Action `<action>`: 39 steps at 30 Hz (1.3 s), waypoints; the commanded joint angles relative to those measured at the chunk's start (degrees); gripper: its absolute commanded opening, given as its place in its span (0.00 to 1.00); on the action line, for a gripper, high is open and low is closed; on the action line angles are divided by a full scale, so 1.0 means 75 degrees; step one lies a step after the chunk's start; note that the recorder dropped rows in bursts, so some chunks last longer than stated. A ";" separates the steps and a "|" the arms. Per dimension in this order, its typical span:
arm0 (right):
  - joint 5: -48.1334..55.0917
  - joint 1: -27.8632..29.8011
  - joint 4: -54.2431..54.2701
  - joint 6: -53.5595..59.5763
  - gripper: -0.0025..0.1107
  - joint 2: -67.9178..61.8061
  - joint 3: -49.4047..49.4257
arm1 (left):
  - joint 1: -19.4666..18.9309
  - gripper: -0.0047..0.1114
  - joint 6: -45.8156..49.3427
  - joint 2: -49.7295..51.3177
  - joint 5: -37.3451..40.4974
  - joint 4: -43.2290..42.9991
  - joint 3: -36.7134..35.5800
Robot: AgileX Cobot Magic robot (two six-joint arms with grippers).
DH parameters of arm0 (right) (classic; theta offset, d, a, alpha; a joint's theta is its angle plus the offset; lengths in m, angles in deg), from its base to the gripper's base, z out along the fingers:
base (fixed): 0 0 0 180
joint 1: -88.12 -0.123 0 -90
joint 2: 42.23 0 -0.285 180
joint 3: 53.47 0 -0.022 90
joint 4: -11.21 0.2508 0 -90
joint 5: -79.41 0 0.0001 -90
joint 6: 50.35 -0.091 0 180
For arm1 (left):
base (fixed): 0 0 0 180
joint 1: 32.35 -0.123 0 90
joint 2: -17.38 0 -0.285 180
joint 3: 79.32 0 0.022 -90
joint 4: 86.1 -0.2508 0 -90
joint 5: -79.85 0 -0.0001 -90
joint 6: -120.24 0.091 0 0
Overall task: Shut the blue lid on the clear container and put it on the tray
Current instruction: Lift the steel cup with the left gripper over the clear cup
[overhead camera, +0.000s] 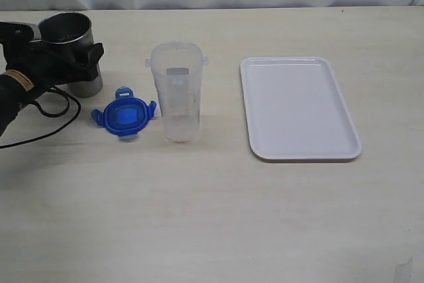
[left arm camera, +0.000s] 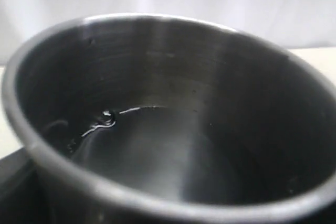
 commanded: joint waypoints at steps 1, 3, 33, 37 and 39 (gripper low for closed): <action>-0.0026 0.0046 0.0061 0.0010 0.06 0.0038 0.0011 | 0.0320 0.04 -0.0130 -0.0503 0.0014 -0.0379 -0.0008; -0.0026 0.0046 0.0061 0.0010 0.06 0.0038 0.0011 | 0.0558 0.04 -0.0067 -0.0666 -0.0018 -0.0364 0.0030; -0.0026 0.0046 0.0061 0.0010 0.06 0.0038 0.0011 | 0.1175 0.04 -0.0953 -0.1193 -0.0318 -0.2171 0.1137; -0.0026 0.0046 0.0061 0.0010 0.06 0.0038 0.0011 | 0.1175 0.04 -0.0863 -0.1193 -0.0537 -0.2387 0.1137; -0.0026 0.0046 0.0061 0.0010 0.06 0.0038 0.0011 | 0.1175 0.04 -0.0816 -0.1193 -0.0537 -0.2403 0.1137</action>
